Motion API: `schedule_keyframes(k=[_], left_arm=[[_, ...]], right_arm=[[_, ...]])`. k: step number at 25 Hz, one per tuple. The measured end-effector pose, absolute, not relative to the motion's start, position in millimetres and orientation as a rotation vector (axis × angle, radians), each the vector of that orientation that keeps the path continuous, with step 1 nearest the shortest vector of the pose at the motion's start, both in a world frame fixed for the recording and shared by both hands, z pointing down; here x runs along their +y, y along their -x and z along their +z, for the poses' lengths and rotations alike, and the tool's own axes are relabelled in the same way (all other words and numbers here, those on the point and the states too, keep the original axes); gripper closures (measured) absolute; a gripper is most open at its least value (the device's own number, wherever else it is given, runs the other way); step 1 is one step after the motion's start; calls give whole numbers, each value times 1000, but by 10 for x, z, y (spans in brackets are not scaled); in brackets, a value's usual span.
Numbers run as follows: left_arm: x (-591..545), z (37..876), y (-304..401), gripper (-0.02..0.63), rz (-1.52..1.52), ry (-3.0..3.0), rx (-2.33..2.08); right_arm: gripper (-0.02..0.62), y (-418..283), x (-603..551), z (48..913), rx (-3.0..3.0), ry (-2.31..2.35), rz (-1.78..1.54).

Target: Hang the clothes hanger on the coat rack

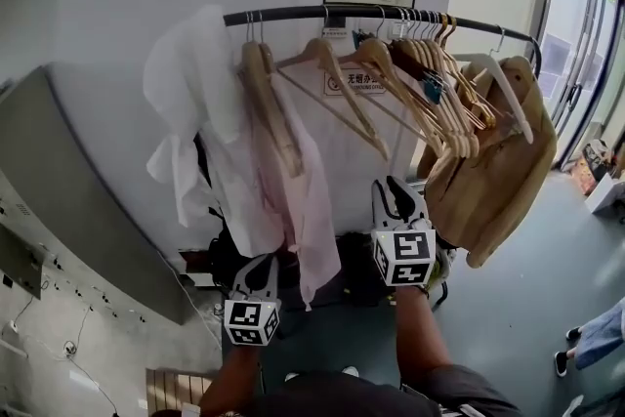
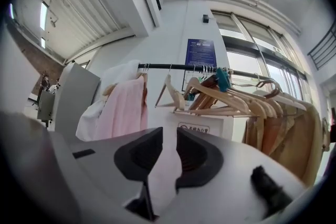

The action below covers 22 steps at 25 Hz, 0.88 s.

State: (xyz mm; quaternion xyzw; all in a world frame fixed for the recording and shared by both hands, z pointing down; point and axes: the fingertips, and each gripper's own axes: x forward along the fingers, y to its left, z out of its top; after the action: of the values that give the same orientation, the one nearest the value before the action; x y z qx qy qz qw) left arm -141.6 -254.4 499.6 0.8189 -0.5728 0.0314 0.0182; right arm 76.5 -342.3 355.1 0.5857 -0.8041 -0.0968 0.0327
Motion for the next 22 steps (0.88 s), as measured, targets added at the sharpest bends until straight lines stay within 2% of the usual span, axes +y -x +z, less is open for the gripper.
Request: schedule_keyframes(k=[2,4,10,22], left_arm=[[-2559,4998,1343,598,98,-2557,-1759],[-2563,4997,1272,597,97,-2571,-1741],[-2573,4961,1139,597,99,-2598,-1719],[-2582,4804,982,597,66,-2637,-1715]], right_arm=[[550,-823,-3338,3752,-2440,-1831,-276],[577,-848,-3243,3960,-2424,-1835,-238],[580,-765,-2945,4432,-2462,-1774,-146],[580,-670,-2786,4493,-2503,-1720,-207]])
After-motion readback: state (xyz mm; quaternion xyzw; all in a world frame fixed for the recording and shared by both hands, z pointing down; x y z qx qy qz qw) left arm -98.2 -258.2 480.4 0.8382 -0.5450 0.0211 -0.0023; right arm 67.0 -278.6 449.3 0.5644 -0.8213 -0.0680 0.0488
